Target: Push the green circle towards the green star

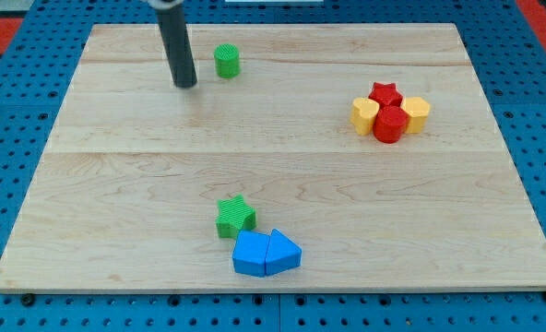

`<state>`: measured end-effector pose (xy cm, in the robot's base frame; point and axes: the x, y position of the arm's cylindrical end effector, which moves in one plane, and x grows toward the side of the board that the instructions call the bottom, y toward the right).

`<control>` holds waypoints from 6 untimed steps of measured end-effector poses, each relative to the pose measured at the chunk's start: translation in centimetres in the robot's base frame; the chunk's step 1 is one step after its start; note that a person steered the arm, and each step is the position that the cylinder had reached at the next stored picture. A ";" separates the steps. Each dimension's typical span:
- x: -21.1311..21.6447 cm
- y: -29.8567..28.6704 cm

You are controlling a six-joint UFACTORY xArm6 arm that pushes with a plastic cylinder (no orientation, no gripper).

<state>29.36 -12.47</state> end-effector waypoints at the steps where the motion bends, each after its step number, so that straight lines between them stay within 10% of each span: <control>1: -6.0 0.7; 6: 8.9 6.5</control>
